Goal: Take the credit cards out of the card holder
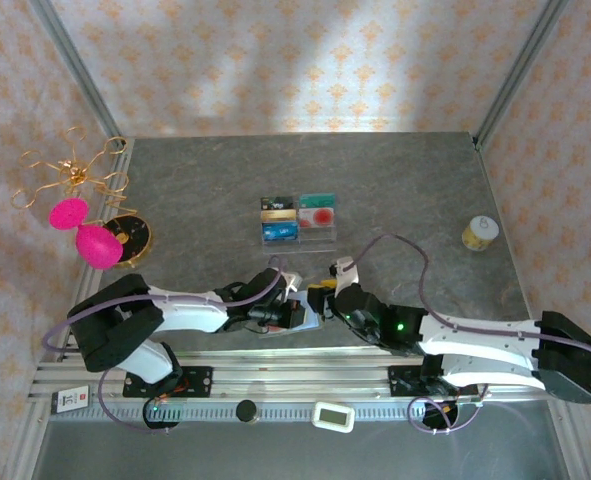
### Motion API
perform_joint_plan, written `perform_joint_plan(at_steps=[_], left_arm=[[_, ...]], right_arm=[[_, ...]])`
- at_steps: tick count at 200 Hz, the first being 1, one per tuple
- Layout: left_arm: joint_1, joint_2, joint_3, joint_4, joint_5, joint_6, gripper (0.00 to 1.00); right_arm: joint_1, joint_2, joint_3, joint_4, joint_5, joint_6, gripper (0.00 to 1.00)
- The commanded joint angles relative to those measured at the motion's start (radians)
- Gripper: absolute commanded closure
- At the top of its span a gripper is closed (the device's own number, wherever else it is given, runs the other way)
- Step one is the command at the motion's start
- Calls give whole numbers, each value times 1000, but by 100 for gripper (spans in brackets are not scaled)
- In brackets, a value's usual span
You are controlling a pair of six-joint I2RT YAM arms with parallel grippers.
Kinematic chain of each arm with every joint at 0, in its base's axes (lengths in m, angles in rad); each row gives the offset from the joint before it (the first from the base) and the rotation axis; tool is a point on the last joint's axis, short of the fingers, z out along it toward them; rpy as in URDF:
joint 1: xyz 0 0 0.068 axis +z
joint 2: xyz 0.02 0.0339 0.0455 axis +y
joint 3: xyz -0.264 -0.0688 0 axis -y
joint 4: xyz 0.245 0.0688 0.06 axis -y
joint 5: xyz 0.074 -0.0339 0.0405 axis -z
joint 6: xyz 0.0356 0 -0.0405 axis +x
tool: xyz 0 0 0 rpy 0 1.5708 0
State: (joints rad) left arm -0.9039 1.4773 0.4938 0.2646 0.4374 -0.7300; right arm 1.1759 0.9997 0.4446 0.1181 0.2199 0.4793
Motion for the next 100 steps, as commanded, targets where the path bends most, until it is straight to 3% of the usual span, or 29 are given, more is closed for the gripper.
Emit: perform_joint_plan(at_steps=[1,14,26,61,77,100], left_arm=[[10,-145,-24,-8,-74,-10,82],[41,-257,-71,-41,-121,-21,74],[78,-337,-122,-74,-142,-30,73],[132,-438,-226,-122,-163,-30,86],[142,-440,-254,-116,-180,-25,93],[150,-426,-280,-79,-186,-12,94]], right_arm=[[-15,-12,-3,-19,-52,13,62],[-45,23,22,-12,-144,20,62],[-84,74,39,28,-283,12,62],[-106,306,155,56,-591,-38,63],[-105,385,187,67,-649,-36,63],[-105,466,228,63,-680,-33,63]])
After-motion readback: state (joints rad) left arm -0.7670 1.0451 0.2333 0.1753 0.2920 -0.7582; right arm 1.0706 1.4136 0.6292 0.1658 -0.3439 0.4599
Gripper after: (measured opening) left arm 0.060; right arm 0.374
